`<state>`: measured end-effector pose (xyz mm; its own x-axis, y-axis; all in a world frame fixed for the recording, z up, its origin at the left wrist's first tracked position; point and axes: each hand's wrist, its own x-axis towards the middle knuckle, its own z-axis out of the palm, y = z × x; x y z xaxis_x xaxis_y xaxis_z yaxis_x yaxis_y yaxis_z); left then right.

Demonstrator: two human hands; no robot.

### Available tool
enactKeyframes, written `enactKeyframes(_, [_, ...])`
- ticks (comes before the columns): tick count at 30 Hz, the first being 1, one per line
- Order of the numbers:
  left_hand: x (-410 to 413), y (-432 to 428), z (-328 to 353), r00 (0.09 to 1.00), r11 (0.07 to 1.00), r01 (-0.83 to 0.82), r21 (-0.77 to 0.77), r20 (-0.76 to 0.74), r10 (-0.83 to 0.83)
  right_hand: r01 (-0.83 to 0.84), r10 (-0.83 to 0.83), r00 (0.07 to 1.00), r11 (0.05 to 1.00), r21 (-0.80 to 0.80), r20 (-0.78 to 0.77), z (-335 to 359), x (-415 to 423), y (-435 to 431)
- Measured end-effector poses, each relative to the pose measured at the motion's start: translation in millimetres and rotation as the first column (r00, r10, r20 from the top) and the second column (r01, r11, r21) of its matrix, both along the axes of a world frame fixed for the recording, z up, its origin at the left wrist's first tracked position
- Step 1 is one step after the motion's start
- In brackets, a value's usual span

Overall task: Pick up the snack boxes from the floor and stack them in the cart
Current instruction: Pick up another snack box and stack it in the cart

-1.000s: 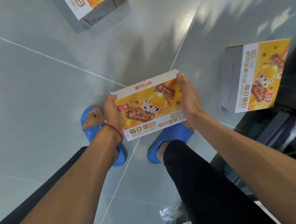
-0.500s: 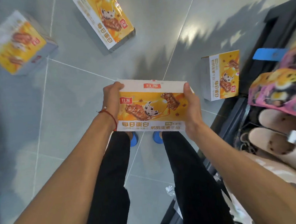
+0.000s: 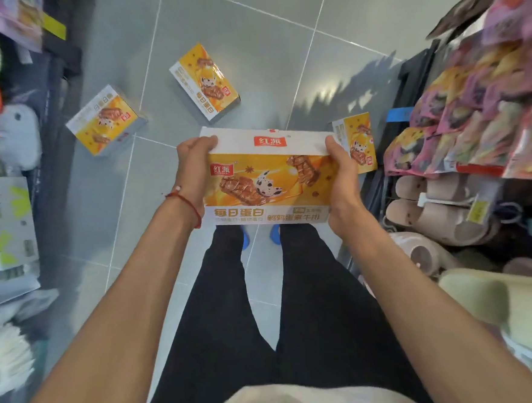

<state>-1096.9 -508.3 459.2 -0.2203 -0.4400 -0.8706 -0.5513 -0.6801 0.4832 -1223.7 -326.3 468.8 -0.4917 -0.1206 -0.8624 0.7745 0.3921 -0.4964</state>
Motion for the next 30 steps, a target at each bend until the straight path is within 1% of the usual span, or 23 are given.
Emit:
enactKeyframes(5, [-2,9,76,0.997,0.999,-0.004,-0.034,-0.076,0.001,0.011,-0.013,1.0,0.998,-0.068,-0.024,80,3,12])
enactKeyframes(8, [2,11,114,0.987,0.999,-0.02,-0.033,-0.159,0.015,0.043,-0.048,0.998,0.994,-0.099,-0.046,114,10,21])
enactKeyframes(13, [1,2,153,0.964,0.995,0.094,0.021,-0.253,-0.085,0.117,-0.134,0.986,0.981,-0.151,-0.101,148,28,26])
enactKeyframes(16, [-2,-9,161,0.943,0.981,0.195,-0.02,-0.271,-0.193,0.191,-0.212,0.971,0.966,-0.176,-0.111,156,45,20])
enactKeyframes(21, [3,-34,174,0.861,0.907,0.412,-0.083,-0.289,-0.418,0.369,-0.406,0.904,0.899,-0.236,-0.132,163,86,10])
enactKeyframes(25, [9,-48,178,0.791,0.845,0.528,-0.086,-0.311,-0.527,0.476,-0.531,0.831,0.833,-0.28,-0.167,164,124,3])
enactKeyframes(28, [14,-48,183,0.712,0.763,0.635,-0.124,-0.29,-0.64,0.565,-0.617,0.768,0.778,-0.274,-0.169,166,157,5])
enactKeyframes(30, [17,-41,187,0.663,0.713,0.688,-0.14,-0.279,-0.695,0.646,-0.697,0.7,0.71,-0.28,-0.152,168,179,10])
